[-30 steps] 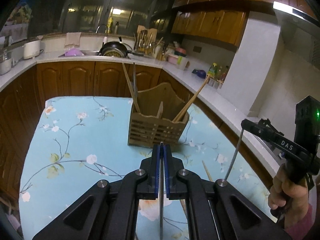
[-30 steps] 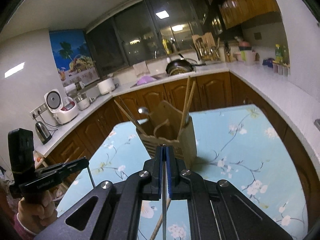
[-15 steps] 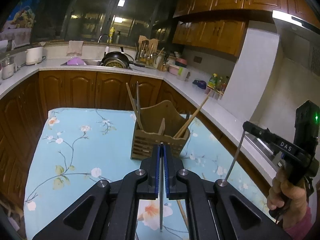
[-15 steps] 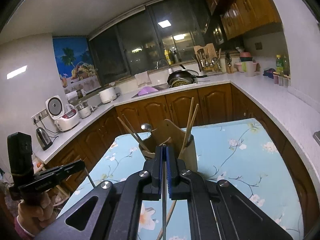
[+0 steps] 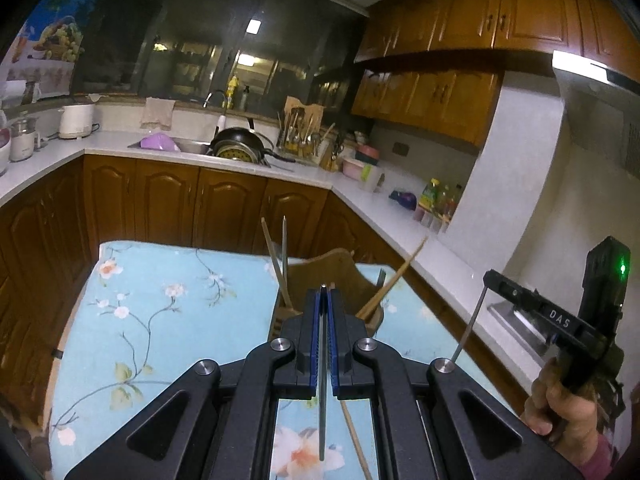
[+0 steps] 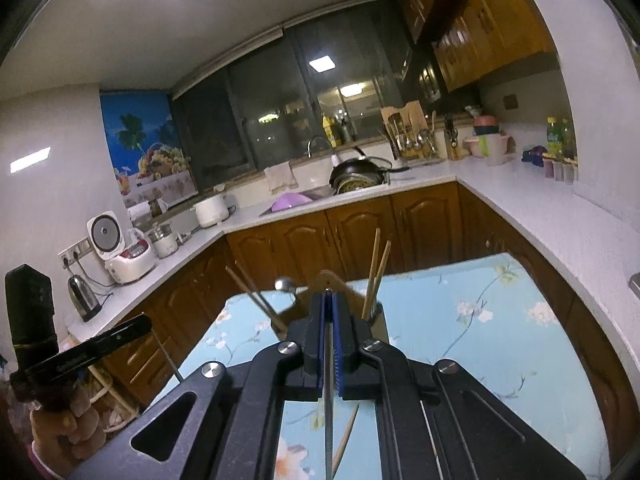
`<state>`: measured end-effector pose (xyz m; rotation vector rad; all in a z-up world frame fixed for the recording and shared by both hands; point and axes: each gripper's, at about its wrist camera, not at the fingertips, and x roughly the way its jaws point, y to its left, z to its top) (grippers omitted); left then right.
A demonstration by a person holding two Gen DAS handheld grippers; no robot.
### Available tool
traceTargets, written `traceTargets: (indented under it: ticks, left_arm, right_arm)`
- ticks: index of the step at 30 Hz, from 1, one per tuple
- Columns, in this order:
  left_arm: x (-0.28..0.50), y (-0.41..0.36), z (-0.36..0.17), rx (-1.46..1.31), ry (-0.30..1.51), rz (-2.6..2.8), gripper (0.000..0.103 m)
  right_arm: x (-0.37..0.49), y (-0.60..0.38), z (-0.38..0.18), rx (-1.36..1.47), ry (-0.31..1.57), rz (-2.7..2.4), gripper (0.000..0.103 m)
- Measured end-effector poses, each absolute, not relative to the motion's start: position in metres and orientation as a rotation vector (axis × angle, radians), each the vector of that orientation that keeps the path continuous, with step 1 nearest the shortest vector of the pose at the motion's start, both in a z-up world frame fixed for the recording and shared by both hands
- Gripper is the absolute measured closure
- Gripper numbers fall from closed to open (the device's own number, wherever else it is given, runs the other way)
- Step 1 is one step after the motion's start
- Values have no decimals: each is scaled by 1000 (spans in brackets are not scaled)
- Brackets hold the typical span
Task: Organize utensils
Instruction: 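Lift both metal chopsticks up over the wooden holder, then open both tools to drop the metal chopsticks into the holder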
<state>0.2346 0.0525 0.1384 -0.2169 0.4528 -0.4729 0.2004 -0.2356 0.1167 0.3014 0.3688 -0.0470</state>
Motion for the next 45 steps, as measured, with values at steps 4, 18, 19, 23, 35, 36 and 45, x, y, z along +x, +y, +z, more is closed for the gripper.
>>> traceTargets:
  ticks: [4,18,19,23,35,36,45]
  left_arm:
    - [244,54,142,-224,425,-472,102]
    - [299,49,161,-251,271,-448,101]
    - [302,47,159,-252,263,-447,101]
    - [317,35,152,-243,224,-423,101]
    - [365,-10,82,-232,275,-357,101]
    - [366,-12,78,-230,286,-356,101]
    - [379,-24,61,-197,380,-358,101]
  right_arm:
    - [208,-239,125,301,341,-55,99]
    - [253,-249,168,279,192,-89,99]
    - [257,-248,170,269,180,-95,99]
    - [276,-248,174,238,158,-110,99]
    - [305,-242,125,198,187,-159,99]
    - [305,-243,121,201,193,-157,99]
    - [294,-247,86,218,266,-171,99]
